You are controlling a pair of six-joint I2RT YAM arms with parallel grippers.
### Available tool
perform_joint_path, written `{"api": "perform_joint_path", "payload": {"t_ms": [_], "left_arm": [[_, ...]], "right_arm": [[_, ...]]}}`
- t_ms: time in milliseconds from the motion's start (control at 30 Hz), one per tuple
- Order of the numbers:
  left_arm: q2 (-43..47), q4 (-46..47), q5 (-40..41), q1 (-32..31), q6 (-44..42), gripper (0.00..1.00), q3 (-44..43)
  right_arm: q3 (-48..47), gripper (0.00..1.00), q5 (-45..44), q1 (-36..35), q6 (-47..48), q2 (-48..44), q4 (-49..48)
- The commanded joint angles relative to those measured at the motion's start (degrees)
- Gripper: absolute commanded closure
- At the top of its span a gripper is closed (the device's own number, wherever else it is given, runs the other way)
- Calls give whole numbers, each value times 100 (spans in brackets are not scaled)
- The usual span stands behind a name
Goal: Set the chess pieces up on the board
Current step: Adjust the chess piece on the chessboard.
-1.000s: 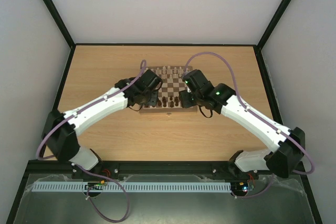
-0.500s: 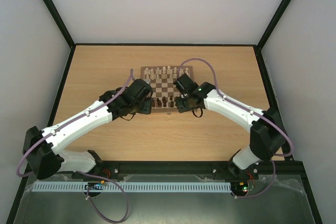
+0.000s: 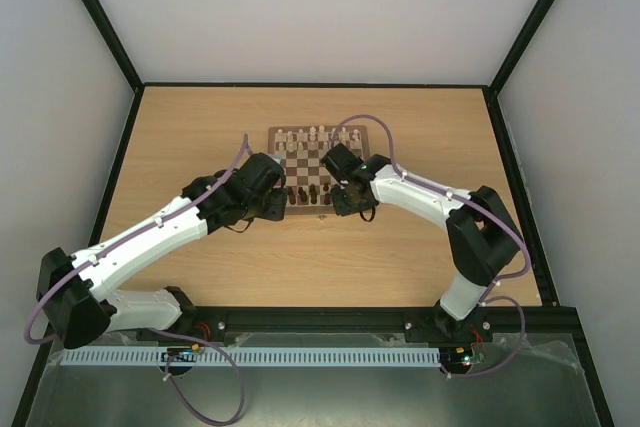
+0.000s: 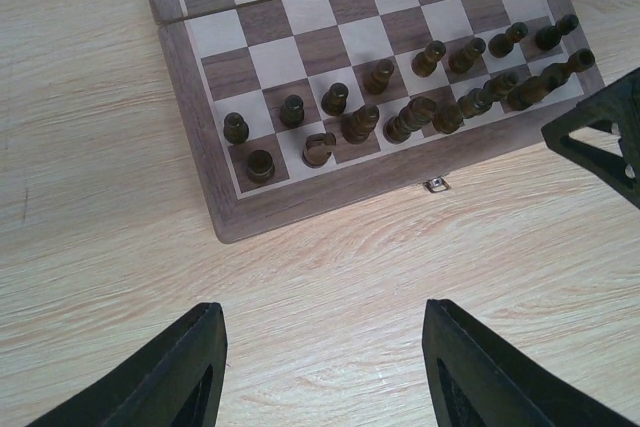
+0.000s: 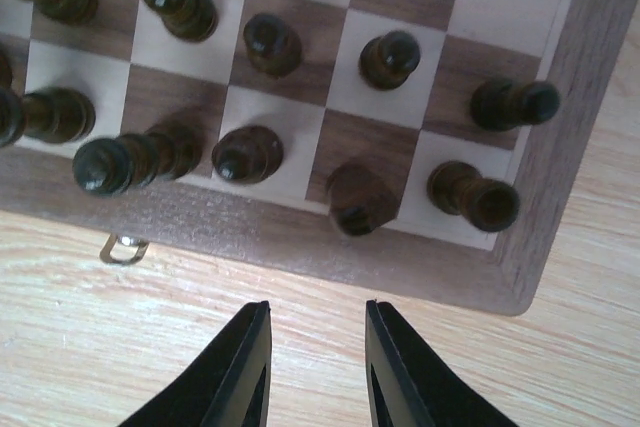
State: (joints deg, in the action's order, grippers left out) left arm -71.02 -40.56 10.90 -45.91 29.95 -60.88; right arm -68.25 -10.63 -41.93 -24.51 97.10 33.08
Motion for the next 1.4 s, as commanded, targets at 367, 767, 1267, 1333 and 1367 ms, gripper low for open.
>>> {"api": "perform_joint_path", "payload": {"t_ms": [367,767,1267,1333,1367], "left_arm": [[-29,21,-26,109,-118,43,-45],[-148,13,-9,120,-143,44,-126],[-193,21,-9,135,-142,44,-131],[-203,21,-9,135,-141,44,-134],[-217,21,-9,136,-144,44,-142]], "right_arm": [[-433,70,-31,361,213,410,-32],[-535,79,109,456,341,569,-114],[-622,87,84,467,399,747,-152],[-626,87,79,475,403,749,-153],[-628,87,79,480,411,760,-146]]}}
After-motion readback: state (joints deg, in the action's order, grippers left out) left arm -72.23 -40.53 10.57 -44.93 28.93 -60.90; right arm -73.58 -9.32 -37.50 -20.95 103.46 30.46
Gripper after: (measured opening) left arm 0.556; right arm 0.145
